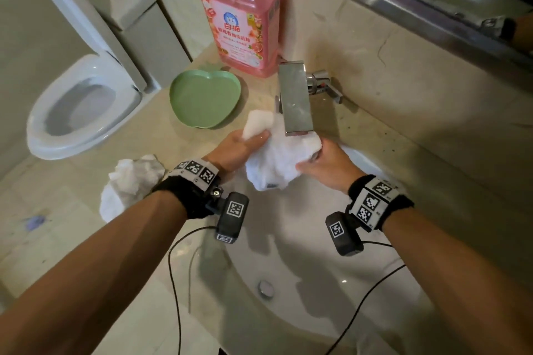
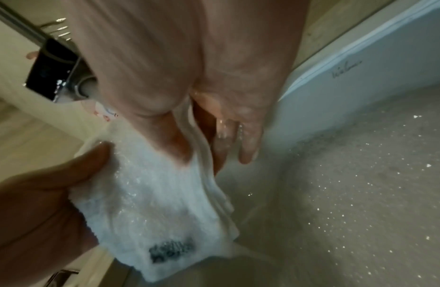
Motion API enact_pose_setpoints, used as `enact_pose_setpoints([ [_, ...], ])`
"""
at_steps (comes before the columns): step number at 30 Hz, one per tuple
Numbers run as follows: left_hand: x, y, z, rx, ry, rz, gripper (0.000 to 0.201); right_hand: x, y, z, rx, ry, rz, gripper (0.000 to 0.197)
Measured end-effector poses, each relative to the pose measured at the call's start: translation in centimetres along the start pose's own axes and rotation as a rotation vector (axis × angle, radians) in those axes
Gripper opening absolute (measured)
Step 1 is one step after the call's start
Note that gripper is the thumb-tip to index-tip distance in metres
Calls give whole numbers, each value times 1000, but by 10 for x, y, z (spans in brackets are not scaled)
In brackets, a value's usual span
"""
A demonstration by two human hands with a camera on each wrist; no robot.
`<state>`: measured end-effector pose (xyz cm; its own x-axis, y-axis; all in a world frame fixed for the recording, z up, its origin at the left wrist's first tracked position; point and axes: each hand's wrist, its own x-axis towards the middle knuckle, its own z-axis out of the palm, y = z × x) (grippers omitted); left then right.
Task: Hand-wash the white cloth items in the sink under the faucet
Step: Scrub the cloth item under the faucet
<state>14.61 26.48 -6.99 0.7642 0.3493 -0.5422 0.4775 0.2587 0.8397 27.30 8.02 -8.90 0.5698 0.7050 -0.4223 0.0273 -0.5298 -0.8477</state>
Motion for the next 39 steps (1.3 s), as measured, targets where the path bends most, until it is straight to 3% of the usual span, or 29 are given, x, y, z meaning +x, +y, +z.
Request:
enact_pose_setpoints([
  [4, -3, -4, -19, 549, 39, 179, 36, 3, -2, 1, -124, 77, 26, 33],
  [8, -5, -10, -22, 769, 30, 225, 40, -3, -9, -6, -36, 142, -61, 40],
  [12, -4, -7, -16, 704, -131, 260, 28, -3, -6, -14, -173, 216, -126, 24],
  [15, 0, -5, -6, 567, -255, 273, 37, -7, -5, -21, -174, 175, -117, 39],
  [20, 6, 3, 3, 367, -334, 137, 52, -11, -10, -35, -225, 139, -147, 44],
  [23, 9, 14, 1, 295, -393, 88, 43, -15, -10, -43, -229, 188, -143, 41],
  [26, 12, 20, 6, 220, -316, -59, 21, -16, -12, -50, -203, 183, -205, 33],
  [27, 13, 21, 8, 328, -241, -40, 11, -15, -13, -51, -207, 163, -218, 32],
  [29, 17, 18, 11, 727, -112, 90, 23, -12, -12, -46, -263, 106, -230, 36],
  [31, 18, 13, 14, 938, -15, 207, 44, -9, -11, -41, -306, 25, -182, 43],
  [34, 17, 6, 11, 916, 56, 284, 58, -7, -6, -35, -200, -86, -68, 35],
  [36, 13, 6, 7, 868, 62, 339, 60, -6, -5, -28, -140, -25, -38, 27],
  [39, 6, 7, 4, 809, 48, 434, 59, -1, -5, -13, -255, 39, -79, 58],
])
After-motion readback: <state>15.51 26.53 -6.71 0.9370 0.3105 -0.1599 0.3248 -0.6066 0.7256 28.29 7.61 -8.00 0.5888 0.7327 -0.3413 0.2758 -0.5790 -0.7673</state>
